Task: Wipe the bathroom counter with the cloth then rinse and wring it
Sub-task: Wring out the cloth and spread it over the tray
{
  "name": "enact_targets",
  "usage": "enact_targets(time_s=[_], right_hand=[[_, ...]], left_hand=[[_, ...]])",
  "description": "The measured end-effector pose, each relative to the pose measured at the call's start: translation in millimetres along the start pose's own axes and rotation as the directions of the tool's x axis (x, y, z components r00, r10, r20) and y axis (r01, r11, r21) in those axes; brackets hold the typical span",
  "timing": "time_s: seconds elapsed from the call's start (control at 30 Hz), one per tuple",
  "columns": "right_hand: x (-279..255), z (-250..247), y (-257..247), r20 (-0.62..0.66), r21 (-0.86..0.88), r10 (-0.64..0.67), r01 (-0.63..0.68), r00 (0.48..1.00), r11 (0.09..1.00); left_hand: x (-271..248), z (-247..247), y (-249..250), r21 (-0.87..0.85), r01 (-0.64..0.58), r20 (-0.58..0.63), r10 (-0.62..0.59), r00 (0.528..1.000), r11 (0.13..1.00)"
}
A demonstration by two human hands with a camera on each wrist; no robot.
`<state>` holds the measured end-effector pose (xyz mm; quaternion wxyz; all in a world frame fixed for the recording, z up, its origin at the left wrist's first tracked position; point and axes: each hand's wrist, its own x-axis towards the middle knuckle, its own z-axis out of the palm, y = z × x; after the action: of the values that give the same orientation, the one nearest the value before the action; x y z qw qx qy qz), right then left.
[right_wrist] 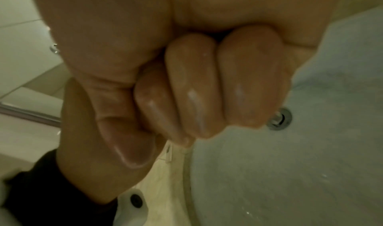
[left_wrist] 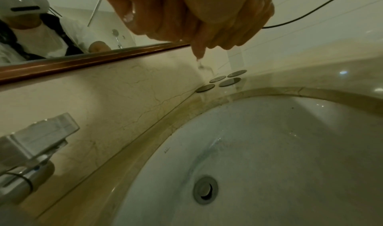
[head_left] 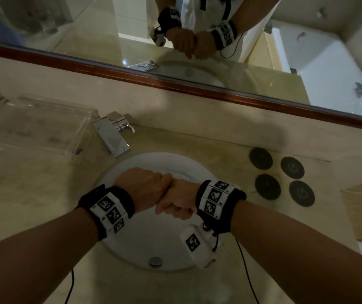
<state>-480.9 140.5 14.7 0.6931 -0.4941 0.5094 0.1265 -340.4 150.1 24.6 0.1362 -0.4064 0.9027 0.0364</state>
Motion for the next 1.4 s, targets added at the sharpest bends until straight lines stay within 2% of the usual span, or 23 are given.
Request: enact_targets(time_s=[0.1,0.17,0.27,0.33,0.4,0.5,0.53,0.63,0.7,0.8,0.9,0.97,1.03,1.07,1.1,1.13,1.2,1.23,1.3,1.37,1.4], right_hand=[[2,2,4,0.004,0.003,-0.012,0.012,1.000,1.000],[5,3,4,-0.033,-0.063,-0.050,0.048,0.998,0.997],[2,7,-1,-0.139,-0.245,-0.114,0.078,0.984,0.966],[-3,8,-6,-0.232,-0.427,-0.199,0.085,0.952,0.901],[-10,6,-10,-0.292,-0.588,-0.312,0.088,0.904,0.804],[-20,2,-14,-0.318,-0.747,-0.477,0.093,0.819,0.658],[-23,0,-13,-0.346,-0.768,-0.534,0.095,0.772,0.634],[-31,-5,-7,-0.418,-0.801,-0.698,0.127,0.582,0.585],[-35,-11,-5,-0.410,-0.781,-0.754,0.230,0.514,0.581],[-39,-18,-5,-0.416,-0.720,-0.747,0.313,0.519,0.619],[-39,-21,-5,-0.458,-0.600,-0.658,0.338,0.598,0.725],[-42,-21,-6,-0.451,-0.482,-0.615,0.403,0.647,0.778],[-43,-19,-6,-0.449,-0.499,-0.626,0.402,0.637,0.767],[-41,-18,-4,-0.473,-0.557,-0.635,0.351,0.611,0.753],[-41,-16,-2,-0.502,-0.649,-0.669,0.272,0.547,0.710],[-40,-14,0,-0.512,-0.748,-0.731,0.184,0.451,0.638],[-37,-10,6,-0.369,-0.913,-0.887,0.071,0.279,0.402],[-35,-8,8,-0.268,-0.956,-0.937,0.058,0.223,0.287],[-31,-8,13,-0.112,-0.991,-0.979,0.049,0.172,0.122],[-29,-11,17,-0.035,-0.999,-0.983,0.028,0.183,0.040],[-28,-13,18,-0.007,-1.000,-0.983,0.005,0.183,0.008]], left_hand=[[3,3,6,0.022,0.008,0.076,-0.009,0.997,1.000],[3,-1,7,0.010,0.043,0.097,-0.043,0.994,0.999],[2,-3,8,-0.025,0.106,0.136,-0.101,0.986,0.994],[3,-6,6,-0.061,0.146,0.150,-0.135,0.979,0.987],[5,-8,1,-0.149,0.215,0.154,-0.192,0.969,0.965],[8,-6,-9,-0.368,0.284,0.137,-0.250,0.958,0.885],[9,-5,-12,-0.439,0.293,0.123,-0.267,0.956,0.849],[11,-7,-20,-0.582,0.299,0.097,-0.301,0.949,0.756],[12,-10,-23,-0.605,0.290,0.087,-0.300,0.950,0.741],[14,-15,-24,-0.576,0.285,0.057,-0.310,0.949,0.766],[12,-16,-21,-0.518,0.275,-0.085,-0.368,0.926,0.810],[9,-17,-18,-0.435,0.243,-0.179,-0.348,0.920,0.867],[8,-21,-16,-0.401,0.277,-0.172,-0.369,0.913,0.873],[9,-23,-17,-0.421,0.316,-0.127,-0.400,0.908,0.850],[10,-24,-20,-0.461,0.359,-0.054,-0.429,0.902,0.812],[12,-25,-22,-0.531,0.394,0.030,-0.448,0.893,0.750],[15,-28,-27,-0.696,0.437,0.172,-0.460,0.871,0.569],[16,-30,-28,-0.750,0.447,0.219,-0.455,0.863,0.488],[16,-35,-24,-0.828,0.455,0.312,-0.405,0.860,0.328],[14,-42,-16,-0.885,0.442,0.393,-0.277,0.877,0.144],[11,-46,-12,-0.896,0.434,0.411,-0.194,0.891,0.094]])
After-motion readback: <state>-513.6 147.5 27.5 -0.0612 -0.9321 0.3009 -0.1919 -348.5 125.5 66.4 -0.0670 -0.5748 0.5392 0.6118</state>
